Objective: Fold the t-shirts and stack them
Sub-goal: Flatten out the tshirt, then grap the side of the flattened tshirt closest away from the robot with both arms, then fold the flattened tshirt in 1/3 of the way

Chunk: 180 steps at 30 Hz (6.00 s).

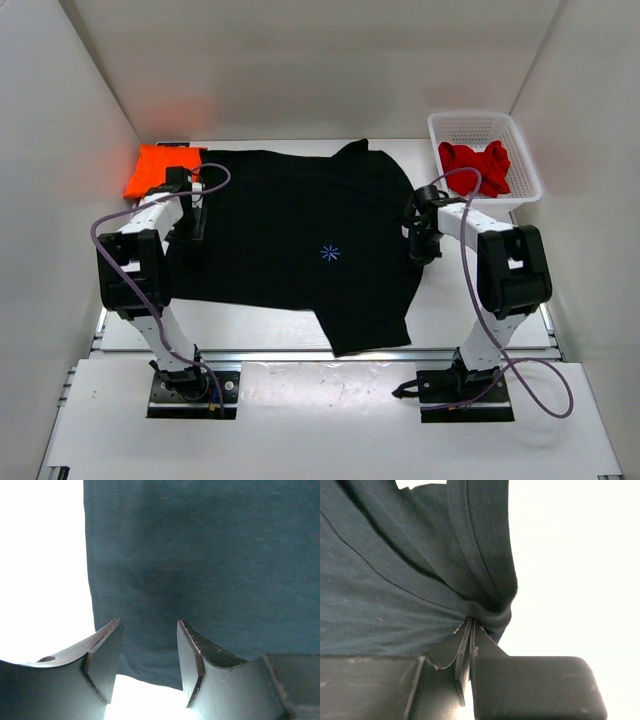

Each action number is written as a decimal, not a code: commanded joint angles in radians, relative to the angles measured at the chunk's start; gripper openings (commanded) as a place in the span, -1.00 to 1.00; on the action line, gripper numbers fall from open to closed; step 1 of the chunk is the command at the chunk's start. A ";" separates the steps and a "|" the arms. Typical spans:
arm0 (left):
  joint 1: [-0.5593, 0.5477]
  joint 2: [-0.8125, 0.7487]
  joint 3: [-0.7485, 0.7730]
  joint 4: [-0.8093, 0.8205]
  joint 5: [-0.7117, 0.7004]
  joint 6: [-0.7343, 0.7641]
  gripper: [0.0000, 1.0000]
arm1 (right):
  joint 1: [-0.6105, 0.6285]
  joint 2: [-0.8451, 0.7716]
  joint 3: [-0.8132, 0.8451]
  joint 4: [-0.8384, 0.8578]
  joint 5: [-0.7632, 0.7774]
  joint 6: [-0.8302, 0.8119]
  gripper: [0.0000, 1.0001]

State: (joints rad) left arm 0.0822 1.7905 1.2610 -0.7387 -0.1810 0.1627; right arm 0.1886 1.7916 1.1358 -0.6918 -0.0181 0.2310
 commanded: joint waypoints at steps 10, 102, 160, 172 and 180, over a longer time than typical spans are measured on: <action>-0.022 -0.080 -0.103 -0.011 -0.035 -0.015 0.18 | -0.071 -0.120 -0.064 -0.017 0.102 -0.079 -1.00; 0.261 -0.192 -0.193 -0.445 0.210 0.207 -1.00 | -0.325 -0.942 -0.115 -0.603 -0.026 0.292 -1.00; 0.085 0.339 0.610 -0.323 0.091 -0.020 0.92 | -0.207 0.120 0.559 0.035 -0.376 0.033 -0.06; 0.191 0.067 0.164 -0.177 0.087 -0.041 0.92 | -0.205 -0.248 0.074 0.024 -0.316 0.066 0.05; 0.192 0.092 0.067 -0.097 0.155 -0.092 0.90 | -0.262 -0.255 -0.126 0.124 -0.361 0.140 -0.01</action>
State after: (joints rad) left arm 0.2783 1.8935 1.3159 -0.9222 -0.0650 0.1020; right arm -0.0616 1.5295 1.0218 -0.6483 -0.3553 0.3286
